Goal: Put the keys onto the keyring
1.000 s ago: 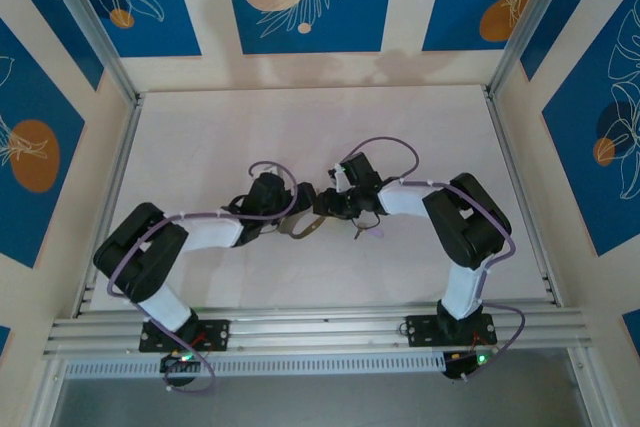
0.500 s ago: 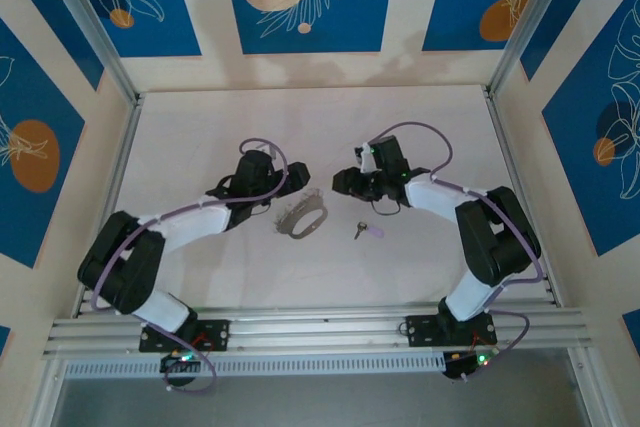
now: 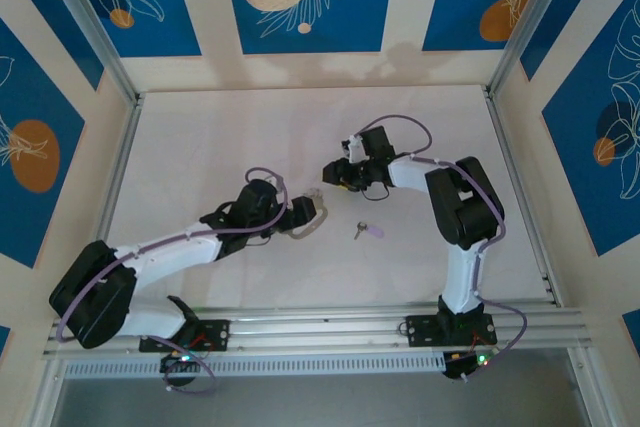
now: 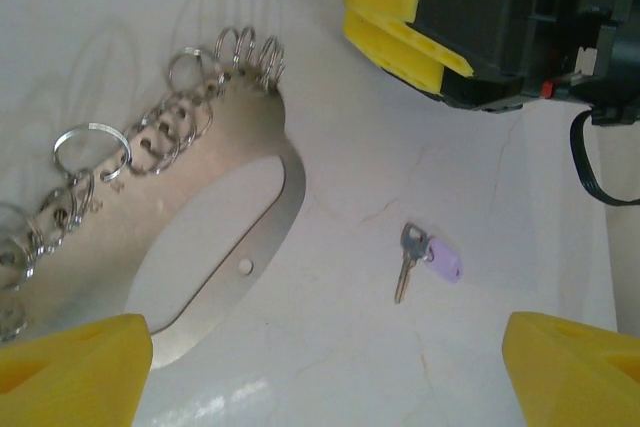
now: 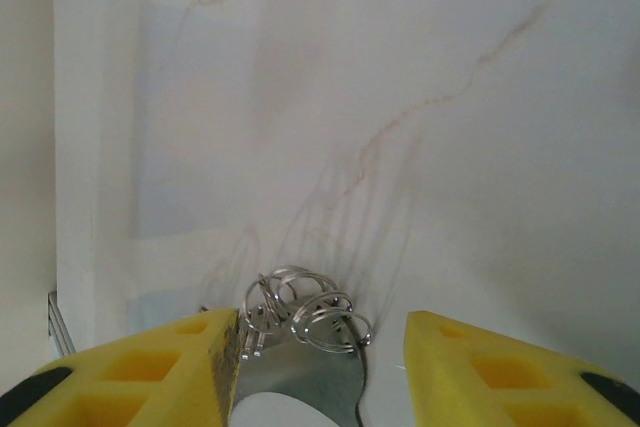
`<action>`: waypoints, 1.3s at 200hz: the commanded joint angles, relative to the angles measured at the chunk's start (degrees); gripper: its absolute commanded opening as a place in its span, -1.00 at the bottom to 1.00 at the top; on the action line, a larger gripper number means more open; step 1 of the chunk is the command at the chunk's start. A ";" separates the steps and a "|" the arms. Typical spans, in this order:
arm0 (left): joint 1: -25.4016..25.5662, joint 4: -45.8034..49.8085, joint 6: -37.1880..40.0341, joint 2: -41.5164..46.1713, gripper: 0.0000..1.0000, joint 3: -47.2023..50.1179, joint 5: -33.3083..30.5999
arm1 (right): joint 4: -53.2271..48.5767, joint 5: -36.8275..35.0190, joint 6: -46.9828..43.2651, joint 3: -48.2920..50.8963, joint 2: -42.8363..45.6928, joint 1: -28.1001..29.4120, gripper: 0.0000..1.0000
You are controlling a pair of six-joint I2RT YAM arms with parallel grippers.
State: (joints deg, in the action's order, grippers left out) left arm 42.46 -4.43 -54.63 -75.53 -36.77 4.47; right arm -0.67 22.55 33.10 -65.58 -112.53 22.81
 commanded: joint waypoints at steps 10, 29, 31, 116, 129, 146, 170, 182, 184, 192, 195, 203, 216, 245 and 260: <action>0.84 -4.65 -3.17 -2.58 0.81 2.25 0.94 | 0.59 3.31 -1.18 -2.29 -2.07 0.98 -0.04; 0.85 -7.15 -3.79 -4.72 0.81 2.75 1.98 | 0.67 3.62 -1.27 -2.70 -2.93 1.27 -0.04; 0.80 -7.30 -3.83 -4.94 0.81 2.76 2.06 | 0.67 3.64 -1.28 -2.79 -3.04 1.34 -0.05; 0.21 -9.00 -2.84 -8.82 0.81 2.32 0.63 | -0.63 4.99 -3.17 -4.90 -5.02 2.15 -0.07; -0.15 -9.19 -2.55 -9.10 0.82 2.24 0.63 | -0.80 5.30 -3.48 -4.80 -5.07 2.38 -0.07; -0.68 -9.11 -2.05 -9.42 0.82 1.81 0.80 | -0.89 5.40 -3.81 -4.77 -5.09 2.61 -0.08; -1.49 -8.63 -0.89 -9.55 0.82 0.96 1.16 | -1.34 5.47 -4.16 -4.75 -5.15 2.84 -0.11; -2.05 -8.13 -0.21 -9.55 0.82 0.63 1.20 | -1.53 5.45 -4.27 -4.61 -5.07 2.91 -0.12; -2.10 -8.07 -0.12 -9.55 0.82 0.58 1.14 | -1.53 5.48 -4.27 -4.57 -5.07 2.87 -0.12; -2.52 -8.04 0.23 -9.52 0.82 0.47 1.15 | -1.62 5.54 -4.27 -4.41 -5.06 2.90 -0.13; -2.74 -8.03 0.34 -9.56 0.82 0.41 1.16 | -1.62 5.50 -4.20 -4.25 -4.99 2.94 -0.14; -3.28 -8.05 0.70 -9.62 0.82 0.30 1.24 | -1.54 5.62 -4.13 -3.93 -4.82 2.94 -0.16; -4.33 -7.88 1.61 -9.80 0.82 -0.12 1.27 | -1.20 5.63 -3.88 -3.26 -4.48 2.99 -0.18; -6.57 -7.44 4.04 -11.65 0.82 -1.66 1.89 | 0.00 5.82 -3.02 -0.68 -2.79 2.95 -0.21; -7.62 -7.35 5.27 -12.89 0.82 -2.82 2.33 | 0.64 6.09 -2.48 0.91 -1.46 2.94 -0.23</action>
State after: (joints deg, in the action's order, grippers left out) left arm 36.58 -12.53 -52.82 -86.41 -37.06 5.82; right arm -0.12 26.11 29.95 -67.46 -117.10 25.41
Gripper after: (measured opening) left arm 0.909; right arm 0.391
